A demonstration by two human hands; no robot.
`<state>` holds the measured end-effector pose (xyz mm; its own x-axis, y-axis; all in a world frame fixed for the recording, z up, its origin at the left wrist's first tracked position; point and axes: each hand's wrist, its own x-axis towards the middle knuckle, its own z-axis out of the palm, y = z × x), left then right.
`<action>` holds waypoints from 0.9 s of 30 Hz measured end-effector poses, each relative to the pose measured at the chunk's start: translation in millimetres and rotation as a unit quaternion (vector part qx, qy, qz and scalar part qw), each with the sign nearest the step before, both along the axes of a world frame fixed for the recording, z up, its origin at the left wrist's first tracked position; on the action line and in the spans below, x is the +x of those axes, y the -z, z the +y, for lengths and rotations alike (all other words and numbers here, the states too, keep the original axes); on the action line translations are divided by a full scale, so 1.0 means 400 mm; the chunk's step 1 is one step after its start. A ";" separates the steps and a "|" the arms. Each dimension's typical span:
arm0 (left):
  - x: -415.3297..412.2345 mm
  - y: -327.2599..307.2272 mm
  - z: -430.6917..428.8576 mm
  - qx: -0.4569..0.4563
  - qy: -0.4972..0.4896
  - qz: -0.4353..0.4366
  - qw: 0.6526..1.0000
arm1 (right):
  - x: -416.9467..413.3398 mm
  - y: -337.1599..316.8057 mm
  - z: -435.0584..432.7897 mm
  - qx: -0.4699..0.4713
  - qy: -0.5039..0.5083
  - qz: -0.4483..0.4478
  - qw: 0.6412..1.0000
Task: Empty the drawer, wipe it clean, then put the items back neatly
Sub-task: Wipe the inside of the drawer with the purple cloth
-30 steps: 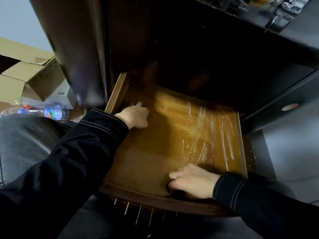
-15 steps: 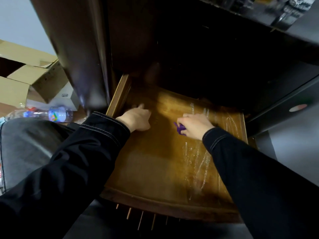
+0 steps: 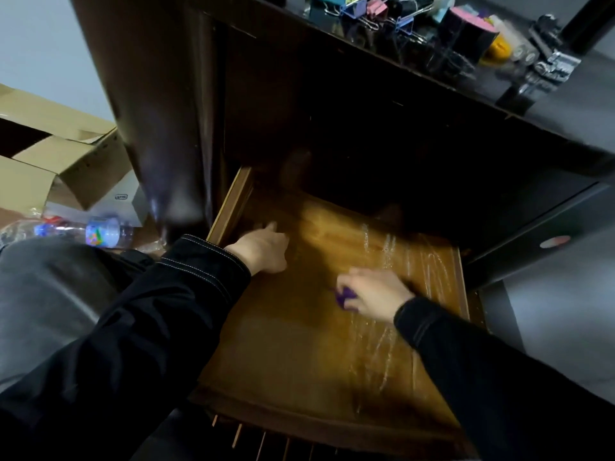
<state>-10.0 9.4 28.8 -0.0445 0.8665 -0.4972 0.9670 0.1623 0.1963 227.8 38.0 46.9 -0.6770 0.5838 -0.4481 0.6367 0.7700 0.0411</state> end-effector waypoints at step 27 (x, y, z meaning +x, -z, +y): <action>0.001 0.014 0.009 -0.001 -0.013 -0.015 1.000 | -0.052 0.085 0.231 0.167 0.216 0.037 0.961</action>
<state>-9.8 13.1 23.4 -0.0526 0.8645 -0.4999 0.9560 0.1883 0.2251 206.9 130.5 12.9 -0.3626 0.9202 -0.1472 0.9045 0.3856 0.1823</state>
